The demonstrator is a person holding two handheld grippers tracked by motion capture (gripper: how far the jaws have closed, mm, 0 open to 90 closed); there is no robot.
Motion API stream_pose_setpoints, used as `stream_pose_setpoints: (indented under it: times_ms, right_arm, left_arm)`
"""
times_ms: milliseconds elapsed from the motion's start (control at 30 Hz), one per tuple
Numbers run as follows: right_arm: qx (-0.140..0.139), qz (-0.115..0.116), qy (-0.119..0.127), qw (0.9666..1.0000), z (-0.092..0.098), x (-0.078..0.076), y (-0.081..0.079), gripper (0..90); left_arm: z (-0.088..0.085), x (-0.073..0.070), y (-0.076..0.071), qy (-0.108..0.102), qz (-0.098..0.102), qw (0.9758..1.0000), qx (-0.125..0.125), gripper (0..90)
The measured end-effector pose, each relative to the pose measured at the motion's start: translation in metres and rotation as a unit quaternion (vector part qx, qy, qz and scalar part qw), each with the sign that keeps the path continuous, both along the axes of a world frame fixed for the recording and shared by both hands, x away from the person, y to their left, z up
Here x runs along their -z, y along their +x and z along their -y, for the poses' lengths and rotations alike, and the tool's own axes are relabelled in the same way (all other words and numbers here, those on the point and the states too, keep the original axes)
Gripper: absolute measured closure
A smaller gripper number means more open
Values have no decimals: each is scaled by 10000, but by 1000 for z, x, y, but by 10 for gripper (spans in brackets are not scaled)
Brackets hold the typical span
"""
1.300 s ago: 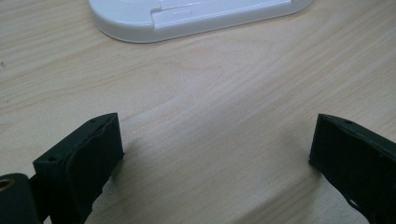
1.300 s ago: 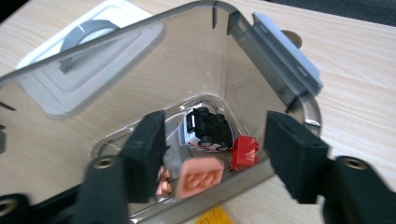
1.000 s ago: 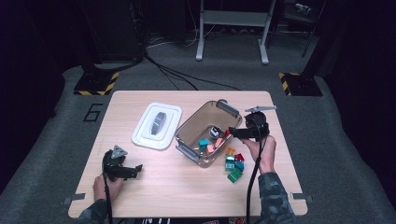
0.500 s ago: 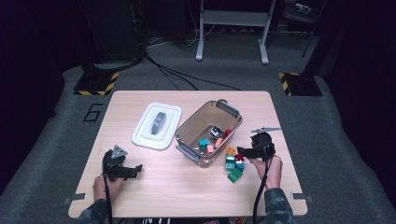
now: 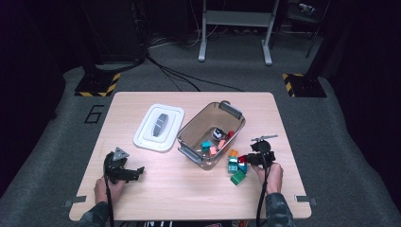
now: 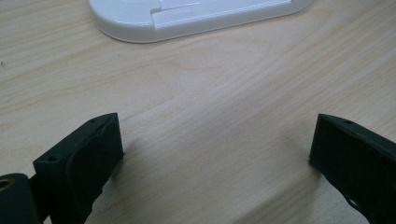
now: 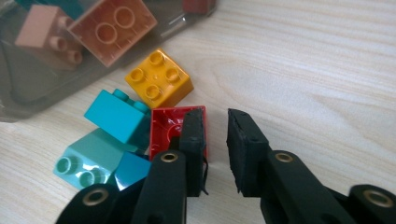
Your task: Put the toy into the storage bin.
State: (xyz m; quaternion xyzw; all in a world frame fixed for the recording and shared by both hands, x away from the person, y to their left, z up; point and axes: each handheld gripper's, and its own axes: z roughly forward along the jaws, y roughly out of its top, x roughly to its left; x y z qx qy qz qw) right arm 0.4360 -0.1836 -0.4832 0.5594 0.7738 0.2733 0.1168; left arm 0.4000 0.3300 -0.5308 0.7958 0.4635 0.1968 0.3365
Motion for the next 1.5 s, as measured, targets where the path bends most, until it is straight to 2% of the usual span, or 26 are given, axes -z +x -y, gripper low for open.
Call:
stream_pose_setpoints:
  times_ms: [200, 367, 467, 533, 567, 700, 800, 867, 900, 967, 1000, 1233, 1500]
  right_arm:
    - [95, 47, -174, 9998, 3, 0, 2, 851]
    - [299, 38, -340, 9990, 9, 2, 4, 842]
    - [400, 71, -204, 9990, 12, 0, 2, 750]
    - [319, 205, -157, 9992, 13, -2, 1, 671]
    - [345, 152, -103, 9992, 11, -3, 0, 622]
    - [-20, 196, -241, 9995, 5, -3, 1, 522]
    - [-157, 154, -342, 9992, -1, -2, 3, 497]
    - [-175, 126, -359, 9991, -2, -2, 4, 494]
    - [-150, 57, -448, 9989, -3, 1, 6, 523]
    - [-146, 42, -458, 9988, -3, 1, 6, 534]
    - [-32, -53, -480, 9988, -2, 3, 7, 554]
    - [18, -72, -525, 9986, 0, 4, 8, 582]
    - [76, -107, -435, 9990, 2, 6, 10, 581]
  left_arm:
    - [0, 0, 0, 4, -3, 10000, 4, 25]
    - [0, 0, 0, -1, 0, 10000, -1, 25]
    - [0, 0, 0, 1, -1, 10000, 1, 25]
    - [0, 0, 0, 0, -2, 10000, 0, 25]
    - [0, 0, 0, -2, -1, 10000, 0, 25]
    - [0, 0, 0, -1, 0, 10000, 0, 25]
    - [0, 0, 0, -1, 3, 10000, 2, 25]
    - [0, 0, 0, 3, 1, 10000, 6, 25]
    - [0, 0, 0, -1, -1, 10000, 0, 25]
    - [0, 0, 0, -1, 0, 10000, 2, 25]
    - [0, 0, 0, -2, -1, 10000, 1, 25]
    - [0, 0, 0, 4, 1, 10000, 6, 25]
    - [0, 0, 0, 1, 3, 10000, 3, 25]
